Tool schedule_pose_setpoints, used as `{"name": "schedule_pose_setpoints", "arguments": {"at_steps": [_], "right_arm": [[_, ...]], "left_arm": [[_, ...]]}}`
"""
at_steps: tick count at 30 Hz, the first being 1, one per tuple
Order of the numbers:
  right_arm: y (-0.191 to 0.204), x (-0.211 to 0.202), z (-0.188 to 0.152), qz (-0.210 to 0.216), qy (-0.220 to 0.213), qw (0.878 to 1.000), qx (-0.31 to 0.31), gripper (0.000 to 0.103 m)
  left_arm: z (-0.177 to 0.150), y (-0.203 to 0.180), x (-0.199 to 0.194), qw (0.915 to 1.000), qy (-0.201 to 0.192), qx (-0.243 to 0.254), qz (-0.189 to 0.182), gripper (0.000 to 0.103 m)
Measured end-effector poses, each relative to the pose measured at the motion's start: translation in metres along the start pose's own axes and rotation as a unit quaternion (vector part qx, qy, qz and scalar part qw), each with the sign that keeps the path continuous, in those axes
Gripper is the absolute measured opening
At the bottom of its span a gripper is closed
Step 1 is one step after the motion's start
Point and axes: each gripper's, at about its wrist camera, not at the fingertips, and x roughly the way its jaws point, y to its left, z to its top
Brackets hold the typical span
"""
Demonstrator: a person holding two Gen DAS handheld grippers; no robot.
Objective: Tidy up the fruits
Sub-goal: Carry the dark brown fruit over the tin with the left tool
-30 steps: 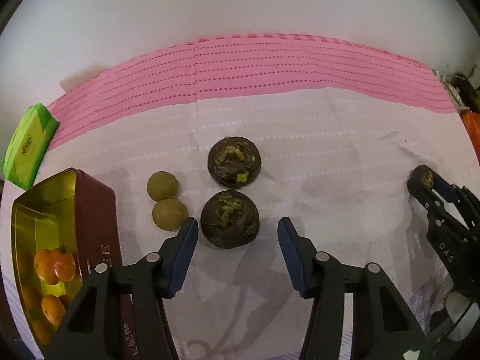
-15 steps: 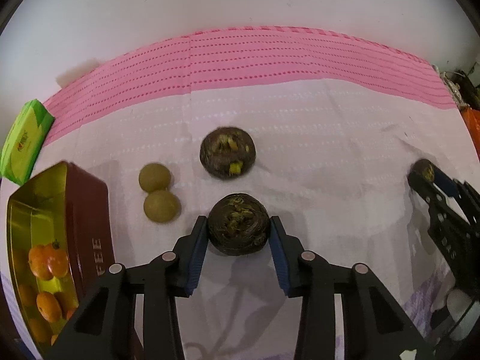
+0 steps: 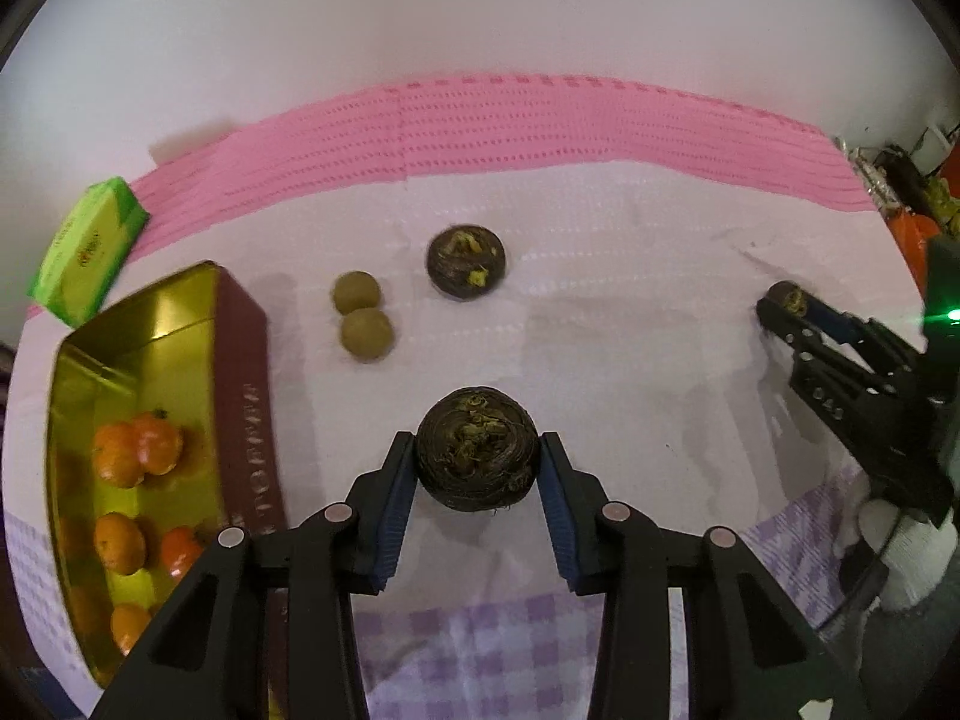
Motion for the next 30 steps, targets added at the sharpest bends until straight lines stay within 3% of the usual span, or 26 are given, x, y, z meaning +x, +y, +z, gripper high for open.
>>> {"name": "schedule_pose_setpoints", "arguments": {"at_steps": [12, 30], "right_arm": [[-0.002, 0.001, -0.001, -0.004, 0.0, 1.0, -0.004, 0.041], [-0.002, 0.002, -0.001, -0.005, 0.0, 1.0, -0.005, 0.04]], "left_arm": [[-0.013, 0.052, -0.05, 0.9977, -0.039, -0.051, 0.023, 0.037], [-0.04, 0.136, -0.057, 0.9883, -0.033, -0.131, 0.07, 0.037]]}}
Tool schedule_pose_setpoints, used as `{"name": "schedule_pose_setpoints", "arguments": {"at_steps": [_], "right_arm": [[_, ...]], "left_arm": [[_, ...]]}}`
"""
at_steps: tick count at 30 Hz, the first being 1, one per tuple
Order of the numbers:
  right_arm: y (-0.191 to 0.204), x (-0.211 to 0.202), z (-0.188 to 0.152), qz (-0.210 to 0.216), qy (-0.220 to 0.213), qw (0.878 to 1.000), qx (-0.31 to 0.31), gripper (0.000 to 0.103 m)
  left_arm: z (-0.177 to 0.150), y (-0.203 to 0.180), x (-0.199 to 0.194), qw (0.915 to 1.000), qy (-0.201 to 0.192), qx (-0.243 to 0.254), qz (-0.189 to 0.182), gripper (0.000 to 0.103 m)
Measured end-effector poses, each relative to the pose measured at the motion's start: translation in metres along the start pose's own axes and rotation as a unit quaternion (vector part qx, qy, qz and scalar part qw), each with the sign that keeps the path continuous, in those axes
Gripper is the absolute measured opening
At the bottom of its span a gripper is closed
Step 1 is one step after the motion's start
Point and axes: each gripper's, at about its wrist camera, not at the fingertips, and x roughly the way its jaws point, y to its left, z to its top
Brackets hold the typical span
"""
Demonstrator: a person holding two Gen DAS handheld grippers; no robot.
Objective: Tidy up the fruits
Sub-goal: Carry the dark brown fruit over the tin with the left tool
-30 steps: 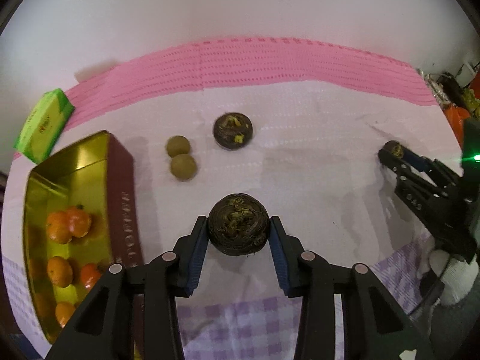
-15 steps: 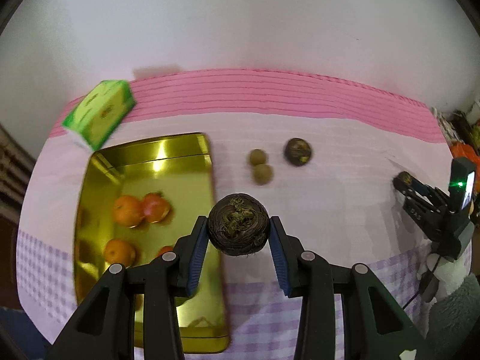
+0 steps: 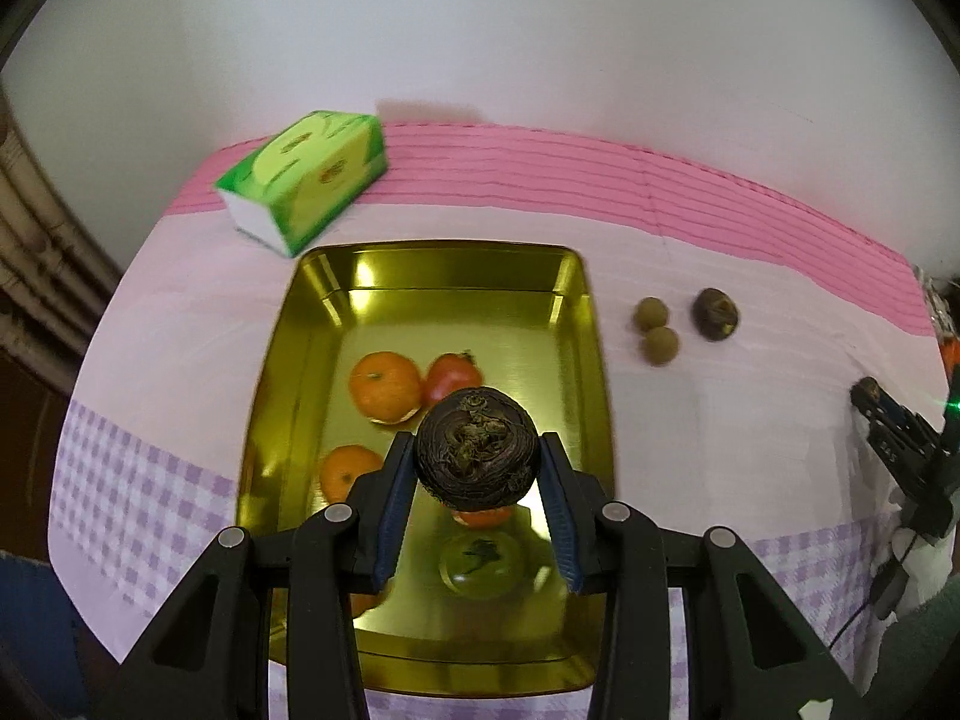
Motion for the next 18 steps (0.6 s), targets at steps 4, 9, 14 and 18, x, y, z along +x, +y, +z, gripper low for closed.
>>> {"name": "schedule_pose_setpoints", "arguments": {"at_steps": [4, 9, 14, 18], "right_arm": [[-0.001, 0.0, 0.0, 0.0, 0.0, 1.0, 0.0, 0.04], [0.0, 0.0, 0.0, 0.0, 0.0, 1.0, 0.0, 0.04], [0.0, 0.0, 0.0, 0.0, 0.0, 1.0, 0.0, 0.04], [-0.001, 0.0, 0.0, 0.0, 0.0, 1.0, 0.0, 0.04]], "left_arm": [[-0.001, 0.013, 0.006, 0.9999, 0.006, -0.008, 0.01, 0.037], [-0.005, 0.024, 0.017, 0.9995, 0.021, -0.018, 0.014, 0.037], [-0.011, 0.025, 0.024, 0.9993, 0.031, -0.013, 0.017, 0.037], [-0.015, 0.026, 0.031, 0.999, 0.038, -0.013, 0.018, 0.037]]}}
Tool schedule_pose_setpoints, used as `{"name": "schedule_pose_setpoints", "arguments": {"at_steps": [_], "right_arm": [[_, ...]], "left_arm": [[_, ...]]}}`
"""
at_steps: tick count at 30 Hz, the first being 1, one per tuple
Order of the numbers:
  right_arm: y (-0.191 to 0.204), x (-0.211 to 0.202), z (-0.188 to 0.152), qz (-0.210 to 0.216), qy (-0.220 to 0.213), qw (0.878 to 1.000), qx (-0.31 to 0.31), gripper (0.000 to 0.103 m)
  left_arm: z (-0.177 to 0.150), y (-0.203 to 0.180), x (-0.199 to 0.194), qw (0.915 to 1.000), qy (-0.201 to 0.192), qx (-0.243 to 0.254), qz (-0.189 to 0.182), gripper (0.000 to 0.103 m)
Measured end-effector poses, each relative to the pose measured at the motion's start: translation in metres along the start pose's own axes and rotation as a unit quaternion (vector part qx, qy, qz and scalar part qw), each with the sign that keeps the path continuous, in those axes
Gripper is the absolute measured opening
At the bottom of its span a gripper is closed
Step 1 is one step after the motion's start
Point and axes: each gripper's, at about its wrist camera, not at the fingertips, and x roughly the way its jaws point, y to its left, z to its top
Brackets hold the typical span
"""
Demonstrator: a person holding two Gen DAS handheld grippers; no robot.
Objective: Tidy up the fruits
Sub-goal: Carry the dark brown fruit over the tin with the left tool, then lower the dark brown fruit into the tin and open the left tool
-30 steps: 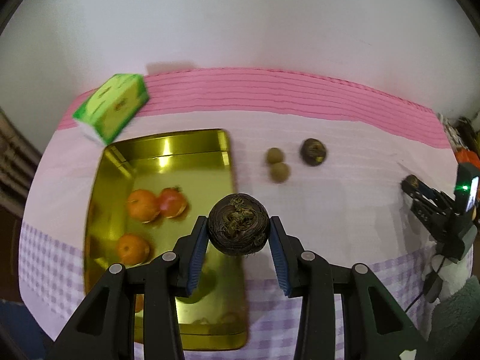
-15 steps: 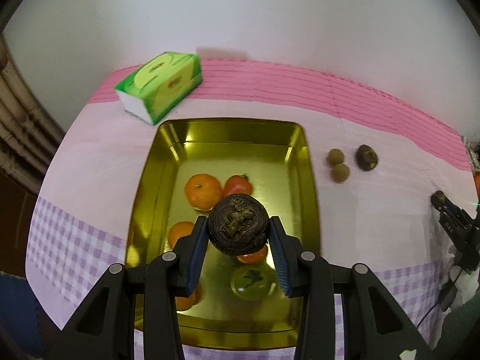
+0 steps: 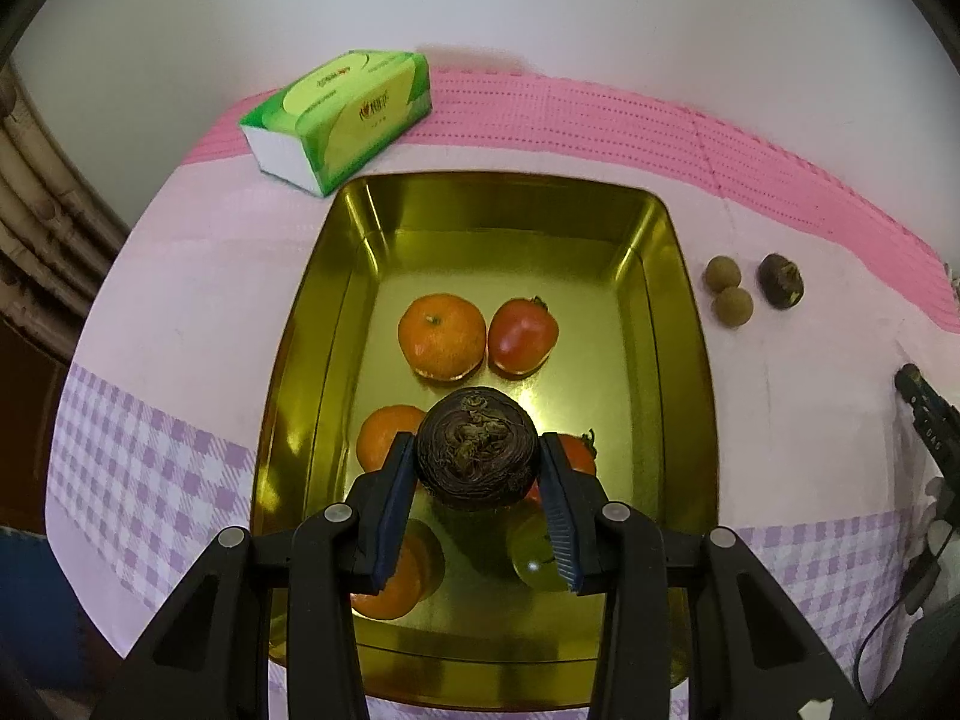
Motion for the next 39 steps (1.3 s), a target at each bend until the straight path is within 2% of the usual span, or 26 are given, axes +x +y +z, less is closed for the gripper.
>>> {"name": "schedule_pose_setpoints", "arguments": {"at_steps": [8, 34, 37, 39], "right_arm": [[-0.001, 0.001, 0.0, -0.001, 0.0, 1.0, -0.001, 0.041], [-0.002, 0.0, 0.0, -0.001, 0.0, 1.0, 0.003, 0.041], [-0.002, 0.001, 0.001, -0.004, 0.002, 1.0, 0.008, 0.04], [-0.001, 0.001, 0.001, -0.004, 0.003, 1.0, 0.011, 0.039]], "left_arm": [[-0.005, 0.002, 0.012, 0.9999, 0.014, 0.002, 0.003, 0.037], [-0.009, 0.002, 0.009, 0.9998, 0.002, 0.019, 0.01, 0.038], [-0.008, 0.002, 0.005, 0.9998, -0.002, 0.017, 0.007, 0.042], [-0.008, 0.002, 0.002, 0.9998, -0.006, 0.016, 0.007, 0.048]]}}
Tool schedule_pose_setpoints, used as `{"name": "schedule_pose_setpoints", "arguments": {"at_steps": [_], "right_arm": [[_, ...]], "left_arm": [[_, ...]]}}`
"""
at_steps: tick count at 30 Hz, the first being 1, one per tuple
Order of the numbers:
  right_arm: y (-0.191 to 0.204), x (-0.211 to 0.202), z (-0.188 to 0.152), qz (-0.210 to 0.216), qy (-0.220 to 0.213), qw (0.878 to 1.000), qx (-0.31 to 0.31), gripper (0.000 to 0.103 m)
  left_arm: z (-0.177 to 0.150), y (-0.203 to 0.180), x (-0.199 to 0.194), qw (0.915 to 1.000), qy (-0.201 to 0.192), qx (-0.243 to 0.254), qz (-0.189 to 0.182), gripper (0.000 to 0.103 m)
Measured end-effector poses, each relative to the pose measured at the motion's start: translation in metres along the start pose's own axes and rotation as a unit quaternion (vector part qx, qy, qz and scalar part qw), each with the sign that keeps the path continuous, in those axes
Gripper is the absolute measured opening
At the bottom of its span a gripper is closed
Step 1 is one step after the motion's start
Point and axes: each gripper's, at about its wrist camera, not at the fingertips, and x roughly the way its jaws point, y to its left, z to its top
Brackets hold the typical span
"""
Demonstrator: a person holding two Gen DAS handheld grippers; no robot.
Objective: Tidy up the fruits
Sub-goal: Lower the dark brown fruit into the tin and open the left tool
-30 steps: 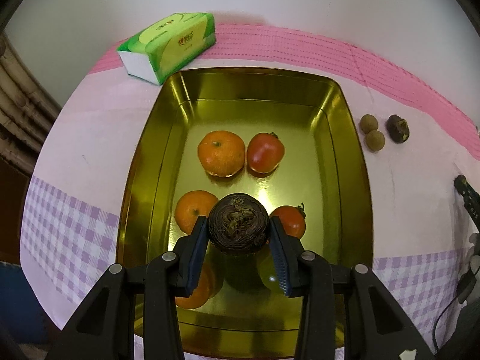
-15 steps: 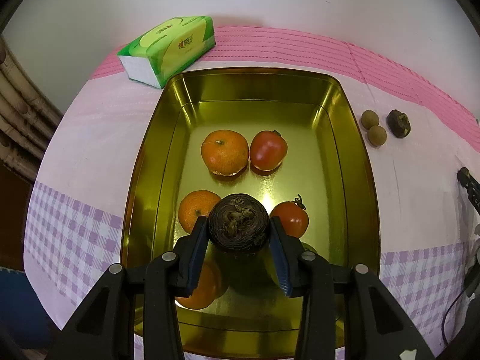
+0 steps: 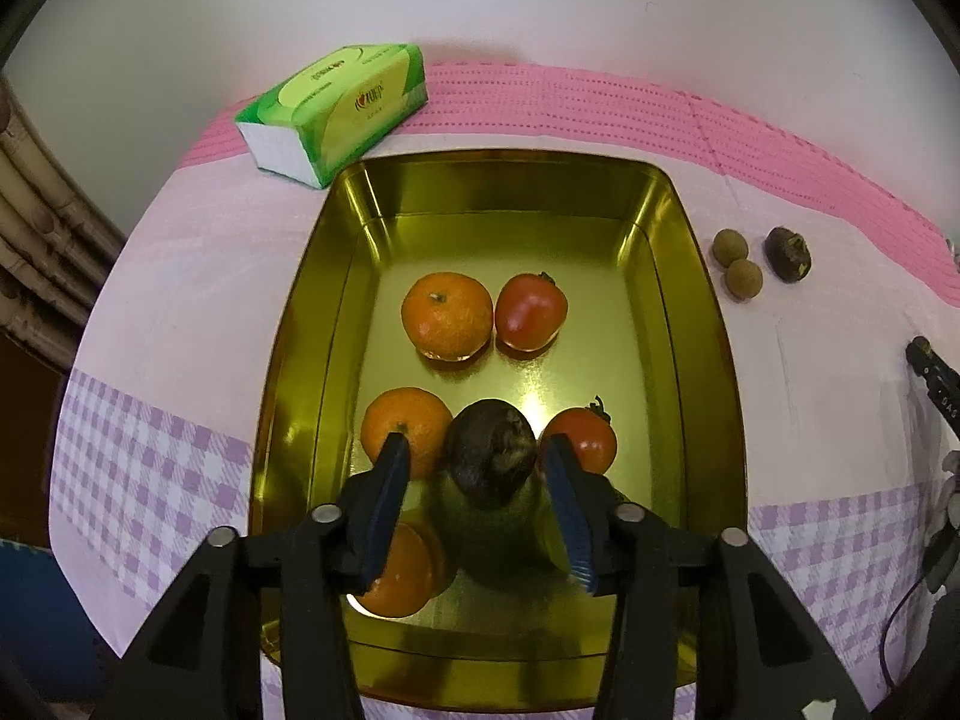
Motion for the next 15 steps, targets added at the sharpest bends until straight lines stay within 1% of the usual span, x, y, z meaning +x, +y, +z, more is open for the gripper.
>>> {"name": "schedule_pose_setpoints", "arguments": {"at_steps": [4, 6, 8, 9, 11, 15], "right_arm": [[0.002, -0.001, 0.001, -0.001, 0.006, 1.0, 0.004, 0.038], [0.003, -0.001, 0.001, 0.0, 0.011, 1.0, 0.004, 0.038], [0.005, -0.001, 0.002, 0.003, 0.015, 1.0, 0.005, 0.038], [0.008, -0.001, 0.002, 0.005, 0.017, 1.0, 0.003, 0.038], [0.012, -0.002, 0.002, 0.007, 0.02, 1.0, -0.001, 0.038], [0.028, -0.006, 0.001, 0.016, 0.024, 1.0, -0.011, 0.038]], "left_arm": [[0.001, 0.003, -0.009, 0.9999, -0.011, -0.002, 0.003, 0.057], [0.0, 0.005, -0.013, 0.9998, -0.017, -0.003, 0.006, 0.065], [-0.001, 0.007, -0.018, 0.9997, -0.024, -0.002, 0.007, 0.07], [-0.001, 0.009, -0.019, 0.9996, -0.027, -0.001, 0.009, 0.075], [-0.005, 0.012, -0.024, 0.9993, -0.033, 0.001, 0.017, 0.08], [-0.014, 0.018, -0.03, 0.9989, -0.041, 0.005, 0.022, 0.085]]}}
